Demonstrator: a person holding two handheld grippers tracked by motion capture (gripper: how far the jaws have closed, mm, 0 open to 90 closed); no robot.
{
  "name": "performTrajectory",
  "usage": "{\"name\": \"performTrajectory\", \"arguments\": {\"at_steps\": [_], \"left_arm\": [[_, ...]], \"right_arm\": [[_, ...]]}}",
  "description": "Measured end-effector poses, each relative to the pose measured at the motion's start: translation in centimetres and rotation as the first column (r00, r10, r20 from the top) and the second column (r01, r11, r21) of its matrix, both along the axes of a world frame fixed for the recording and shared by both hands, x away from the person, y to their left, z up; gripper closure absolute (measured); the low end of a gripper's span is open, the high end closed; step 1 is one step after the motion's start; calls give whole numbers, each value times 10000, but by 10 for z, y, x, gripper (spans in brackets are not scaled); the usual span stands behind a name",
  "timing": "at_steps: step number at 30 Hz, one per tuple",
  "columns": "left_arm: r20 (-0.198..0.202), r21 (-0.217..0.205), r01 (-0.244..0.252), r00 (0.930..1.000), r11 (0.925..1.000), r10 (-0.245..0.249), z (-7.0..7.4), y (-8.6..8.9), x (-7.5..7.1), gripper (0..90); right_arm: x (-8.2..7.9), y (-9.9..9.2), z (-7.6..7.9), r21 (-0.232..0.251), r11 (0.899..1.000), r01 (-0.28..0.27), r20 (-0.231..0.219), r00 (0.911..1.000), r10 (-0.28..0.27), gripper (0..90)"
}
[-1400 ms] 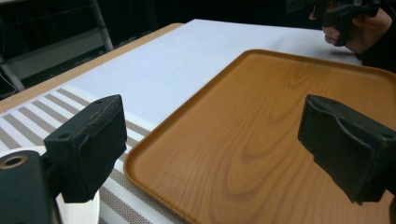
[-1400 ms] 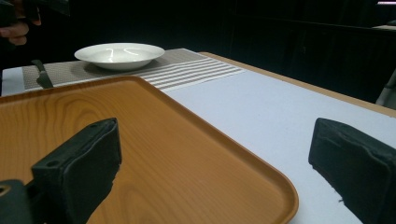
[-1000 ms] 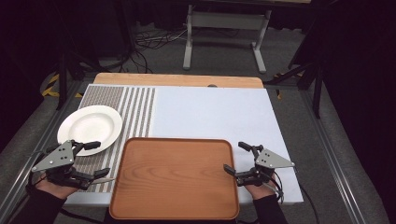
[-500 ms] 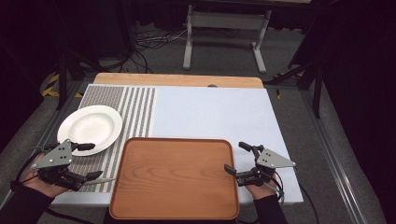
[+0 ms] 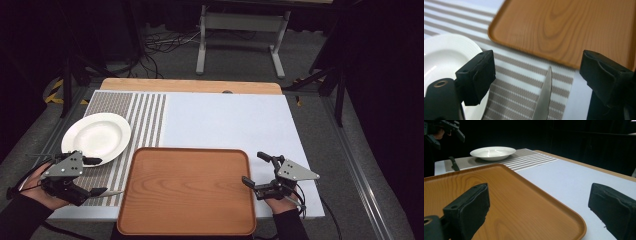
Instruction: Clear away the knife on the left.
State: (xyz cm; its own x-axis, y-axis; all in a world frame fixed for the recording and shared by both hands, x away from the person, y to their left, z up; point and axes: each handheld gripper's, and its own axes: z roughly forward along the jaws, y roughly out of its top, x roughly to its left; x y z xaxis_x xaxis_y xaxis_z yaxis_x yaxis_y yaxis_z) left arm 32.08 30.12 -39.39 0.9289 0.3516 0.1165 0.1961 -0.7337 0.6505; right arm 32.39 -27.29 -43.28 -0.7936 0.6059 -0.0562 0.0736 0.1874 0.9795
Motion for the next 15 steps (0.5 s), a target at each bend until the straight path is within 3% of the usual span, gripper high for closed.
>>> {"name": "performTrajectory", "arguments": {"at_steps": [8, 15], "left_arm": [[-569, 1013, 413, 9977, 9940, -357, -3, 0, 4, 177], [-859, 1910, 596, 9953, 9798, -438, -6, 4, 7, 214]], "right_arm": [[0, 0, 0, 8, 10000, -32, -19, 10000, 32, 43], [0, 1, 0, -40, 10000, -48, -25, 10000, 48, 43]]}}
